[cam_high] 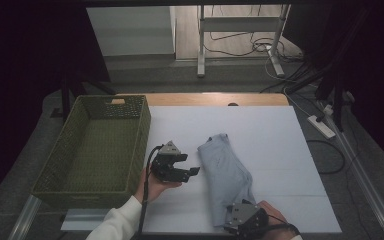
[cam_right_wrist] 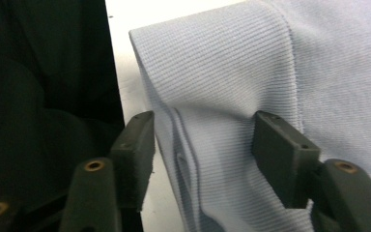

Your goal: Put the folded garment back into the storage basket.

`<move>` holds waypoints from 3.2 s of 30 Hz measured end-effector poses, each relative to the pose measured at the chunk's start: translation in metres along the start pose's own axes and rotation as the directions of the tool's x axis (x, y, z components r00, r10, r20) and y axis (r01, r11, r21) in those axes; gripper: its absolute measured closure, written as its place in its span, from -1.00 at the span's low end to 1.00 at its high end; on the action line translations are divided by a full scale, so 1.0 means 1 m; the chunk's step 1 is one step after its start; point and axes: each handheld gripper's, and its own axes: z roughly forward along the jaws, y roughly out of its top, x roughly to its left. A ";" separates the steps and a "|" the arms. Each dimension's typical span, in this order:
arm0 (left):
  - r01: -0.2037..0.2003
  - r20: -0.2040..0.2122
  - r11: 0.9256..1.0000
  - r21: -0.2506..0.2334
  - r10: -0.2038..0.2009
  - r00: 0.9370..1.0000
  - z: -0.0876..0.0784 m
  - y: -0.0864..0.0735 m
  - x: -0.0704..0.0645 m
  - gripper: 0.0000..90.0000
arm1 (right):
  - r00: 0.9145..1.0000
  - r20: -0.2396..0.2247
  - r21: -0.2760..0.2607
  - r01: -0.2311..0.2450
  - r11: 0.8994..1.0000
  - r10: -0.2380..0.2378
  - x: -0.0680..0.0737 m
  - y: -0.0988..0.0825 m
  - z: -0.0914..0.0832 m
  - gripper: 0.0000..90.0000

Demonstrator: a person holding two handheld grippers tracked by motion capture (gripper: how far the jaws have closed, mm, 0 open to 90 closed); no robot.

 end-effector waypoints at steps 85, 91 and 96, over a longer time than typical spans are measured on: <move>0.039 -0.008 0.999 0.011 -0.039 0.999 0.052 0.037 0.011 -0.39 | 0.978 -0.154 -0.209 -0.170 0.963 0.139 -0.010 0.022 -0.016 0.75; 0.032 -0.030 0.999 0.021 -0.031 0.999 0.061 0.050 0.017 -0.36 | 0.979 -0.154 -0.207 -0.164 0.964 0.134 -0.011 0.023 -0.015 0.75; 0.043 -0.051 0.998 0.034 -0.041 0.998 0.071 0.061 0.024 -0.38 | 0.979 -0.157 -0.205 -0.162 0.965 0.131 -0.011 0.023 -0.015 0.75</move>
